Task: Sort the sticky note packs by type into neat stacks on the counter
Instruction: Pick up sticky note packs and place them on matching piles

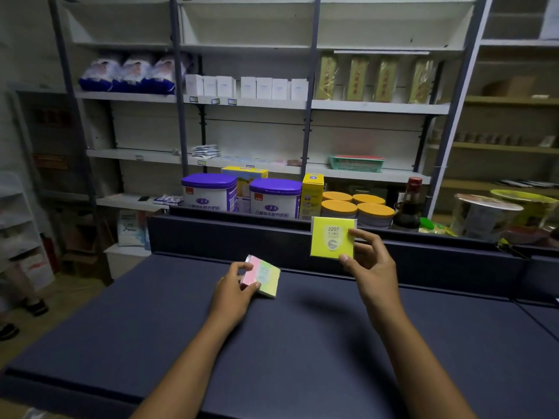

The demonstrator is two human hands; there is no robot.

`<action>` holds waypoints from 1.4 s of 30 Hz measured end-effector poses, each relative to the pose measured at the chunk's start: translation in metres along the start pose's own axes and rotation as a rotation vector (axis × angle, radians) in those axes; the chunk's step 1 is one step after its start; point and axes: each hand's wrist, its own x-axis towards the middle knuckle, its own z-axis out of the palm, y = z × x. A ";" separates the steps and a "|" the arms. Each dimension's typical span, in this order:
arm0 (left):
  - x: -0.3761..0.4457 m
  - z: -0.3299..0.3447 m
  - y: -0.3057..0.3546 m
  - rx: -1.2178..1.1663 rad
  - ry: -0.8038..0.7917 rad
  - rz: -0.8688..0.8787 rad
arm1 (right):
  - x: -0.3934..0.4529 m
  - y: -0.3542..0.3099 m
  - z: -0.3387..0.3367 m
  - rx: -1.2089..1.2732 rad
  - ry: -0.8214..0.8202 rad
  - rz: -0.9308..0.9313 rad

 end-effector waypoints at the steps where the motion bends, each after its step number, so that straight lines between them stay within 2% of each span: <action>1: 0.003 0.000 -0.002 0.053 0.000 -0.003 | 0.002 0.003 0.004 -0.003 -0.010 0.002; 9: 0.006 0.004 -0.007 0.528 0.051 0.061 | 0.009 0.024 0.010 -0.031 -0.036 0.043; 13: 0.004 0.005 -0.007 0.668 0.062 0.069 | 0.013 0.029 0.003 -0.058 -0.031 0.065; 16: 0.005 0.005 -0.005 0.649 0.071 0.117 | 0.014 0.033 0.000 -0.083 -0.033 0.094; 19: 0.011 0.007 0.005 0.618 0.094 0.251 | 0.015 0.037 -0.003 -0.120 -0.040 0.146; 23: 0.019 0.012 0.021 0.734 0.118 0.390 | 0.015 0.045 -0.007 -0.194 -0.086 0.249; 34: 0.012 0.013 0.013 0.664 0.166 0.446 | 0.010 0.061 -0.007 -0.343 -0.172 0.419; 42: 0.009 0.014 0.009 0.661 0.141 0.436 | 0.006 0.069 -0.007 -0.736 -0.256 0.340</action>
